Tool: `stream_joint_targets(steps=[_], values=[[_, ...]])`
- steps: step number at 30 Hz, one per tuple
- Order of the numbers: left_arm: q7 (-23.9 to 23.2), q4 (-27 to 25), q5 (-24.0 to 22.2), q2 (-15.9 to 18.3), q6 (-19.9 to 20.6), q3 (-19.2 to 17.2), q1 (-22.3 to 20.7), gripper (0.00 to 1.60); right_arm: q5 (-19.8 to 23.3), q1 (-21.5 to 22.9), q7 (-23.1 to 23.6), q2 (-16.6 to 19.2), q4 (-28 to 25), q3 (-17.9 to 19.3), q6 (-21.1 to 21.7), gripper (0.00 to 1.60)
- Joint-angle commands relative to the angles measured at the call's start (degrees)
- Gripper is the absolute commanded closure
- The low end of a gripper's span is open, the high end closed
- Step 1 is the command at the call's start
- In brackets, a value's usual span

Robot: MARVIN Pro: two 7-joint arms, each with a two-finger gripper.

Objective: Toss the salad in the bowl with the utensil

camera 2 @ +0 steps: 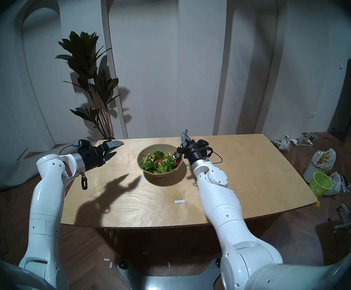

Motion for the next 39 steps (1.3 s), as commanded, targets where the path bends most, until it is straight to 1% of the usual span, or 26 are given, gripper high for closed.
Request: stream_joint_targets(steps=[1, 2, 3, 8, 16, 23, 27, 33, 39], values=[[3.7, 6.4, 2.1, 0.6, -0.1, 2.0, -5.9, 0.00, 1.5, -0.5, 1.5, 0.1, -3.0, 1.1, -1.6, 1.60], [2.8, 8.0, 2.5, 1.2, -0.5, 2.8, -6.7, 0.00, 1.6, -0.7, 1.6, 0.2, -3.4, 1.1, -1.6, 1.60], [2.4, 8.3, 2.9, 1.8, -0.5, 3.6, -6.9, 0.00, 2.0, -0.8, 2.2, 0.2, -3.7, 1.2, -1.7, 1.60], [3.3, 8.7, 5.5, 2.8, -0.1, 7.5, -8.8, 0.00, 2.3, -0.9, 3.1, 0.1, -4.0, 1.3, -1.7, 1.60], [1.6, 6.4, 6.5, 3.8, -0.1, 10.8, -10.5, 0.00, 3.3, -0.9, 3.8, 0.2, -5.0, 2.6, -2.0, 1.60], [-0.1, 5.9, 9.1, 5.1, -0.1, 16.2, -11.6, 0.00, 4.5, -1.6, 4.6, 0.0, -6.5, 3.7, -2.2, 1.60], [-1.0, 7.2, 10.1, 5.8, -0.1, 18.2, -12.7, 0.00, 4.8, -2.6, 4.9, -0.1, -8.0, 4.0, -2.1, 1.60], [-1.5, 10.0, 11.3, 6.0, -0.4, 20.0, -14.6, 0.00, 4.9, -3.7, 5.1, -0.4, -9.7, 4.1, -1.8, 1.60], [-2.9, 13.1, 12.6, 6.3, -1.9, 22.1, -15.5, 0.00, 4.6, -3.8, 4.9, -0.7, -10.1, 3.7, -1.7, 1.60]])
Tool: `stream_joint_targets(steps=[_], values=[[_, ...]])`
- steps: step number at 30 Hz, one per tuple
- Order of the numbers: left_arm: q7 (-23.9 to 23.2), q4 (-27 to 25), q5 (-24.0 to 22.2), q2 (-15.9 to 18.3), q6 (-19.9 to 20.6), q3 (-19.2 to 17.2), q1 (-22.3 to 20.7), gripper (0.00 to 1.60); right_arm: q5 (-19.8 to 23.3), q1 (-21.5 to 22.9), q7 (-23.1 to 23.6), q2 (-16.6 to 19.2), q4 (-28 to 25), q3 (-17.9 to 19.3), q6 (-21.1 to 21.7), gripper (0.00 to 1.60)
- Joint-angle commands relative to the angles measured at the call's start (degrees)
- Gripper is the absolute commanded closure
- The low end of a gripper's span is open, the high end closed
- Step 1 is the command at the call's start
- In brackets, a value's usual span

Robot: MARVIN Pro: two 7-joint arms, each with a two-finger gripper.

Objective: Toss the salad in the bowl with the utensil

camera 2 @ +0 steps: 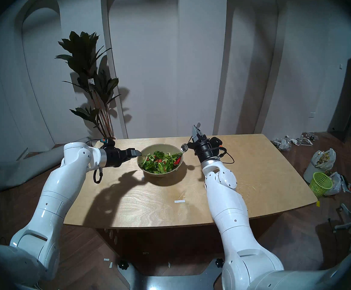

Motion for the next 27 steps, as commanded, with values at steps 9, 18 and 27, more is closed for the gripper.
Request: stream_joint_targets(steps=[9, 18, 27], values=[[-2.5, 3.4, 2.2, 0.2, -2.7, 3.2, -4.1, 0.00, -1.3, 3.4, -0.6, -0.8, 0.4, -1.9, -0.9, 1.60], [-1.3, 5.4, 2.5, -1.7, -2.9, 3.7, -4.6, 0.00, -2.8, 8.2, -1.6, -1.2, 5.5, -2.7, -1.9, 1.60], [0.3, 9.2, 3.2, -3.2, -3.5, 3.8, -5.8, 0.08, -3.0, 10.5, -1.2, -1.2, 8.2, -3.1, -3.1, 1.60]])
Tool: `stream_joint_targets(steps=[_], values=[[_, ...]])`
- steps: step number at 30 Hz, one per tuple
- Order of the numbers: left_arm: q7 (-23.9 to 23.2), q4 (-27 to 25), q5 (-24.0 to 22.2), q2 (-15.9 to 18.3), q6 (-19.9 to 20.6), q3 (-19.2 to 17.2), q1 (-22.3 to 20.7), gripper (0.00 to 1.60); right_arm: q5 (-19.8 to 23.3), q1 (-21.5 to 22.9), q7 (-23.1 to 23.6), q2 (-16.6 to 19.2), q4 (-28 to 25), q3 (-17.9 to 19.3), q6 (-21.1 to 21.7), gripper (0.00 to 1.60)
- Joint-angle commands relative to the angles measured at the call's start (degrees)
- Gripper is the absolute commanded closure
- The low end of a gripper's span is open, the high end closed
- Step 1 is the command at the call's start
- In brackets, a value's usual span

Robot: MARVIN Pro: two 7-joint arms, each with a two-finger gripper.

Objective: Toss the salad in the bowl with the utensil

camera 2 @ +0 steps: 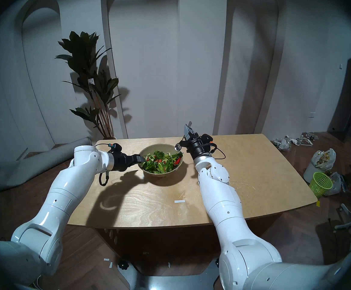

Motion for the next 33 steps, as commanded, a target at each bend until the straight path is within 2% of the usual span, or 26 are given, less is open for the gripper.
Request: stream_joint_targets(steps=[1, 5, 7, 12, 14, 18, 22, 23, 27, 28, 31, 32, 33], values=[[0.9, 1.3, 0.0, -1.5, -0.7, -0.3, -2.7, 0.26, 0.3, 4.0, 1.0, -0.4, 0.2, 0.0, -1.5, 1.60], [1.4, 1.9, 0.1, -2.0, -0.9, -0.3, -3.2, 0.38, 0.3, 4.7, 1.3, -0.4, 1.5, 0.0, -2.0, 1.60], [1.7, 1.8, 0.1, -2.1, -0.9, -0.3, -3.3, 0.60, 0.3, 5.0, 1.5, -0.3, 2.0, 0.0, -2.3, 1.60], [2.5, 1.0, 0.1, -2.4, -0.5, -0.2, -3.0, 0.67, 0.3, 6.2, 2.0, -0.3, 3.9, -0.2, -3.1, 1.60], [2.9, 0.7, 0.0, -2.5, -0.3, -0.2, -2.8, 0.78, 0.3, 6.7, 2.2, -0.3, 4.9, -0.3, -3.5, 1.60], [3.5, -0.3, -0.1, -2.8, 0.0, -0.2, -2.2, 0.68, 0.1, 7.8, 2.5, -0.2, 6.9, -0.4, -4.4, 1.60], [3.7, -1.1, -0.1, -2.9, 0.1, -0.1, -1.8, 0.70, 0.0, 8.4, 2.7, -0.1, 8.2, -0.6, -4.9, 1.60], [3.8, -1.4, -0.1, -2.9, 0.1, -0.1, -1.6, 0.83, -0.1, 8.7, 2.7, -0.1, 8.6, -0.6, -5.1, 1.60], [5.0, -2.1, -0.5, -3.4, 0.7, -0.7, -1.3, 0.94, 0.4, 10.0, 3.3, -0.2, 10.8, -0.6, -5.9, 1.60], [5.1, -2.2, -0.5, -3.4, 0.7, -0.7, -1.2, 1.07, 0.4, 10.2, 3.4, -0.2, 11.0, -0.6, -6.0, 1.60], [5.7, -2.1, -0.7, -3.7, 0.8, -1.1, -1.2, 1.28, 0.8, 10.8, 3.9, -0.2, 11.6, -0.4, -6.2, 1.60], [5.9, -1.9, -0.8, -3.9, 0.9, -1.2, -1.2, 1.54, 0.9, 11.0, 4.1, -0.1, 11.7, -0.4, -6.2, 1.60], [6.1, -1.7, -0.8, -3.9, 0.8, -1.2, -1.2, 1.60, 1.0, 11.4, 4.4, 0.1, 12.1, -0.4, -6.2, 1.60]])
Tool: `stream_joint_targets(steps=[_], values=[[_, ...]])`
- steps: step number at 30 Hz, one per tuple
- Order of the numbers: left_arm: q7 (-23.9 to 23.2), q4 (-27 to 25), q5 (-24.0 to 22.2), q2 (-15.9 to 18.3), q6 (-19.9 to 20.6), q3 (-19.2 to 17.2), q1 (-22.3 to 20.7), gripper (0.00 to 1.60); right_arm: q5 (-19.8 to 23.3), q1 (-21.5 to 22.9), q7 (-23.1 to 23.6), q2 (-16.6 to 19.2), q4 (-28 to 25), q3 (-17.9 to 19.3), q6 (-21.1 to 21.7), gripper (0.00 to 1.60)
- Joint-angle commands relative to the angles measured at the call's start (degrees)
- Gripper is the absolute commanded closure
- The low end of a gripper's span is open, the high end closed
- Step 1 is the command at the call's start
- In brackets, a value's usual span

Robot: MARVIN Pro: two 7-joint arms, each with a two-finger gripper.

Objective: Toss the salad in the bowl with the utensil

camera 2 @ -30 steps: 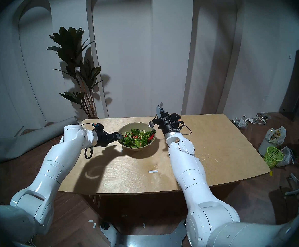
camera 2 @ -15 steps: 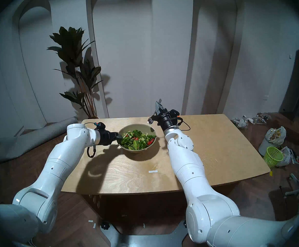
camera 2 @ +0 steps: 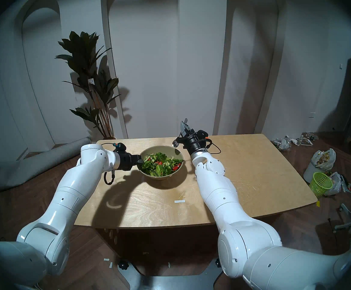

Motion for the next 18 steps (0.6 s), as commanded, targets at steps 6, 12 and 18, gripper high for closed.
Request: stream_joint_targets(steps=[6, 12, 18], values=[[0.6, -0.4, -0.6, -0.8, -0.6, -0.6, -0.3, 1.60, -0.1, 7.5, 2.0, 1.8, 4.2, -0.1, 0.6, 1.60], [1.6, -0.5, -0.5, -1.2, -1.2, -0.4, -0.4, 1.46, 0.4, 10.1, 3.5, 1.9, 7.4, -0.5, 1.7, 1.60], [2.8, 0.6, 0.2, -2.2, -2.1, 0.8, -1.0, 1.59, 0.6, 11.6, 7.6, 1.3, 8.6, -2.2, 3.3, 1.60]])
